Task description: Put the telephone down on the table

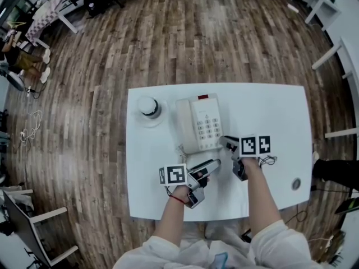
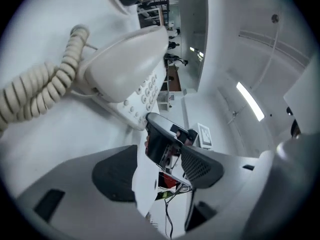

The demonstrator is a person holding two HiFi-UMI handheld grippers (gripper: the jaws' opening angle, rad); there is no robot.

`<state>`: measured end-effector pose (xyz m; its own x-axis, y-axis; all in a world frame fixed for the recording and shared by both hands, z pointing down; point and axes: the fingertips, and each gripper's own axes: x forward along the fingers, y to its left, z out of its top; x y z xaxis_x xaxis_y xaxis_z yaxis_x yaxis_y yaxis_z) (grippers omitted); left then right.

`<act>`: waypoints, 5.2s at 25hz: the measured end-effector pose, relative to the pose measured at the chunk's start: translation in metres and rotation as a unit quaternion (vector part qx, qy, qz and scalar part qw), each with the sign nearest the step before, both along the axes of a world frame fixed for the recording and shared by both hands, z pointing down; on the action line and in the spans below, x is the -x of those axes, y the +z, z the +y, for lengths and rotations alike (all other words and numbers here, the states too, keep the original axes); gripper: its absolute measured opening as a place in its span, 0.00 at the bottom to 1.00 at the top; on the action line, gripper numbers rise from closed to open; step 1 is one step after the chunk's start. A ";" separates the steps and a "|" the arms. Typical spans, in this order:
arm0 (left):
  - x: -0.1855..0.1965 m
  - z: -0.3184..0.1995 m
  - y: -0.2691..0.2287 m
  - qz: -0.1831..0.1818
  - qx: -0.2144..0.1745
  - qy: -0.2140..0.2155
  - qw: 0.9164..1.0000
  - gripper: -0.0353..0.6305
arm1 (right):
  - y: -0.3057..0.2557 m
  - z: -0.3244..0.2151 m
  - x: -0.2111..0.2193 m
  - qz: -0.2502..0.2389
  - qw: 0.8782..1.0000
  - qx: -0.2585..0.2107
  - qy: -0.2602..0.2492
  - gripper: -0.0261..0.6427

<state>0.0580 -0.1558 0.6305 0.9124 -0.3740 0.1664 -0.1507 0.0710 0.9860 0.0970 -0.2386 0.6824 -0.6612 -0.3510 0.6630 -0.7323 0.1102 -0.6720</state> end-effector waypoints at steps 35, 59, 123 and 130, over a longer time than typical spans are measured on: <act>0.044 -0.042 -0.007 -0.312 -0.080 -0.021 0.946 0.05 | -0.002 0.001 0.002 0.171 0.984 -0.052 -0.025 0.19; 0.075 -0.015 -0.019 -0.364 -0.075 -0.022 0.928 0.05 | 0.000 -0.001 0.003 0.249 0.965 -0.073 -0.034 0.19; 0.098 0.037 -0.126 -0.413 -0.294 0.017 0.862 0.05 | -0.189 0.129 0.055 0.122 0.942 -0.310 -0.028 0.14; 0.096 0.055 -0.155 -0.373 -0.343 -0.004 0.862 0.05 | -0.223 0.152 0.060 0.086 0.933 -0.350 -0.015 0.14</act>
<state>-0.0383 -0.1009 0.4754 0.6437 -0.6241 0.4428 -0.7637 -0.4868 0.4241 0.0375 -0.0864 0.4595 -0.5833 -0.7200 0.3759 -0.8117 0.5001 -0.3016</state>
